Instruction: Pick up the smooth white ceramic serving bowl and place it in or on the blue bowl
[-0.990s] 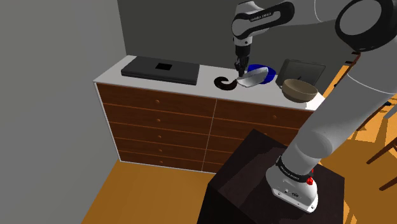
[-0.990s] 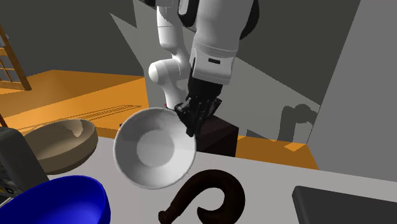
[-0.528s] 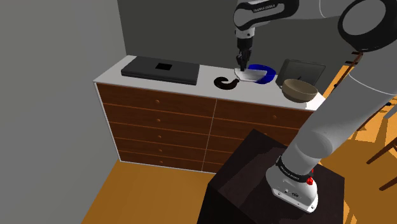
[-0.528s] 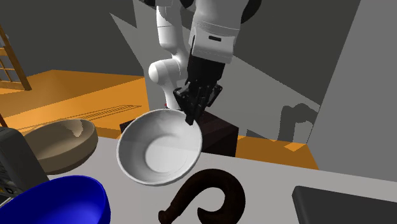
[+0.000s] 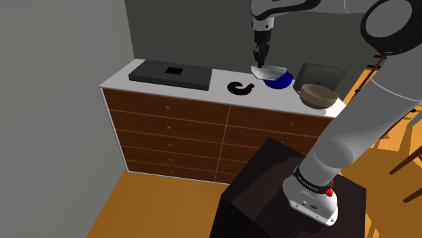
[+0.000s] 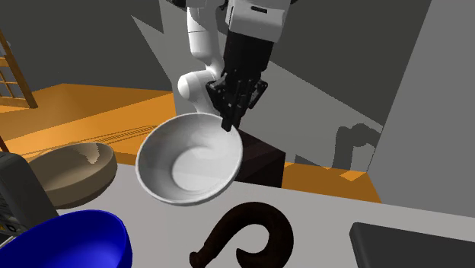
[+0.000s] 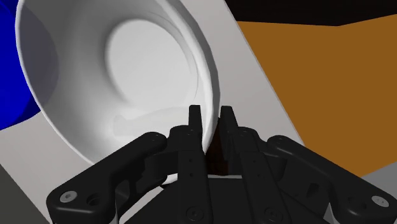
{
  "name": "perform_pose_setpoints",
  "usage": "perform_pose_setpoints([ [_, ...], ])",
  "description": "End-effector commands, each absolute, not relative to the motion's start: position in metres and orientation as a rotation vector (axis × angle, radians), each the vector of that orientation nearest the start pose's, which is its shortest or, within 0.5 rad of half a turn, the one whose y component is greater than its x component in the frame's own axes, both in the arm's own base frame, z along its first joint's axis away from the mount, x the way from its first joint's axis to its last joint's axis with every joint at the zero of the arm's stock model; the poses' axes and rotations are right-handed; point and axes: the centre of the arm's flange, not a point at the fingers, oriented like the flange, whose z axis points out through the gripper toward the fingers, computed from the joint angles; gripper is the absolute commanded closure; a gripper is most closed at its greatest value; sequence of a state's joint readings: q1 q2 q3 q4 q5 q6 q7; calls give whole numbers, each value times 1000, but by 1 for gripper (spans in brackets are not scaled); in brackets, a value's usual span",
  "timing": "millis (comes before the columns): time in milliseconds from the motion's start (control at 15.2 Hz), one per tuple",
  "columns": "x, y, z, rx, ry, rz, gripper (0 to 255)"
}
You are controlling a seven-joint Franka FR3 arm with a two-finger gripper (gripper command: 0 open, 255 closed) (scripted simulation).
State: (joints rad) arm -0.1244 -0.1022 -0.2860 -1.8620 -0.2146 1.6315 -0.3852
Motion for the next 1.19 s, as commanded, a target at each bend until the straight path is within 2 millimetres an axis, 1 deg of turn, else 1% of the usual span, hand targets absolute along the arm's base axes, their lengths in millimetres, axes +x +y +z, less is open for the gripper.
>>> perform_pose_setpoints([
  [0,464,-231,558,-3246,-9,313,255],
  [66,464,-231,560,-3246,-9,313,255],
  [1122,454,-439,598,-3246,-9,313,255],
])
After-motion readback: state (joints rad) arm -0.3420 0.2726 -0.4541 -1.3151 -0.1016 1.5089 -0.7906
